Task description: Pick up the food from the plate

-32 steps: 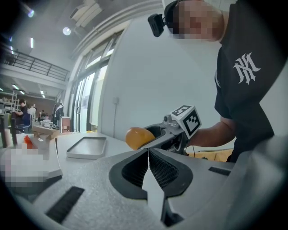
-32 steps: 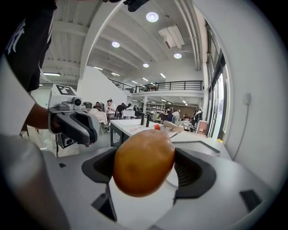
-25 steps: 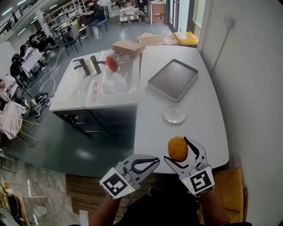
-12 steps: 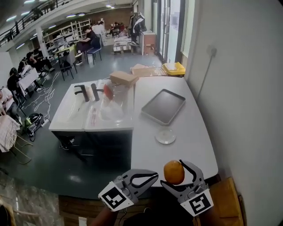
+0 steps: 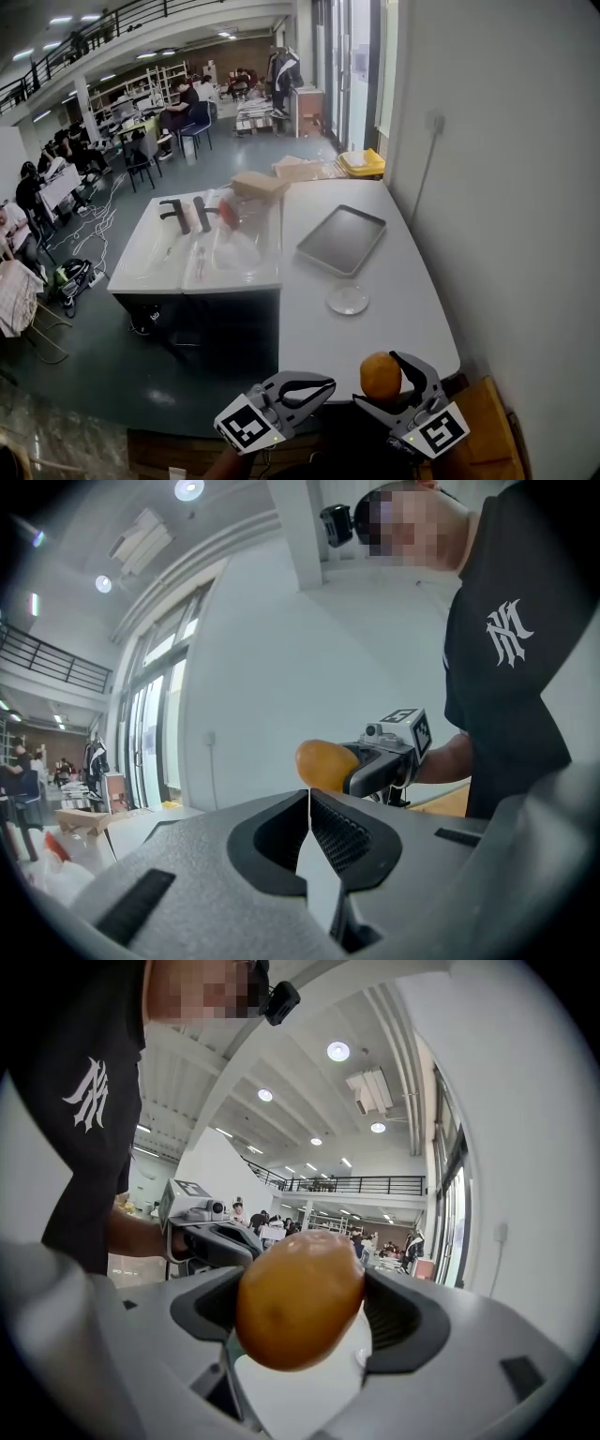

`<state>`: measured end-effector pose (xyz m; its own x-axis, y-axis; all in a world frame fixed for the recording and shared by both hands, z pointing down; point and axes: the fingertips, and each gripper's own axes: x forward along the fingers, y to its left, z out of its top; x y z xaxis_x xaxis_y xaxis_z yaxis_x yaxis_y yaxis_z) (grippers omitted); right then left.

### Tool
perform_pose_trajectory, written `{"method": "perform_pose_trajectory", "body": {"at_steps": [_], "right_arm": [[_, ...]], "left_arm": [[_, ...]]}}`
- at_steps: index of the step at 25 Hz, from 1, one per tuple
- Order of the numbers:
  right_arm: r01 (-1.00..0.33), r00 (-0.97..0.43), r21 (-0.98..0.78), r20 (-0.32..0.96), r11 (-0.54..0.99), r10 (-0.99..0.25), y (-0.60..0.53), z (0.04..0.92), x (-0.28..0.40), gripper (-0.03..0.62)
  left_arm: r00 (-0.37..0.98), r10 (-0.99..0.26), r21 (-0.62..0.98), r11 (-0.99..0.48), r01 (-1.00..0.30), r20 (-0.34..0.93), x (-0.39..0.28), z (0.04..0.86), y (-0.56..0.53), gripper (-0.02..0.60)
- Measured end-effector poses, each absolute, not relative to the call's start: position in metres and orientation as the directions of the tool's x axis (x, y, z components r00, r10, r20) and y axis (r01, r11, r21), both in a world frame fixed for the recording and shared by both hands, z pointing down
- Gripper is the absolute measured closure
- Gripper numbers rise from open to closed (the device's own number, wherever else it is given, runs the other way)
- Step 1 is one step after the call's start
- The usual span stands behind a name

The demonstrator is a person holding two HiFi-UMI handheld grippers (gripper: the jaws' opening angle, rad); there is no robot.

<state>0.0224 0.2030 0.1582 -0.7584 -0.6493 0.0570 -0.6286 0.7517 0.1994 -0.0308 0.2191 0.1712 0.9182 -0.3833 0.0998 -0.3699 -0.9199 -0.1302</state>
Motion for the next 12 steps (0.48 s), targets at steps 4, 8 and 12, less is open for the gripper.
{"method": "perform_pose_trajectory", "body": {"at_steps": [4,8,12], "right_arm": [[-0.631,-0.763,0.157,0.055,0.760,-0.644,0.209,0.165,0.027,0.200],[-0.617,-0.776,0.141,0.053,0.774,-0.628,0.218,0.167,0.023,0.200],[-0.604,-0.789,0.133,0.043,0.786,-0.613,0.223,0.166,0.017,0.200]], "left_arm": [[0.926,-0.357,-0.133,-0.931,-0.341,0.125,-0.025,0.186,0.232,0.574],[0.925,-0.360,-0.119,-0.931,-0.346,0.125,-0.025,0.190,0.240,0.574],[0.924,-0.364,-0.108,-0.930,-0.352,0.118,-0.028,0.186,0.242,0.574]]}}
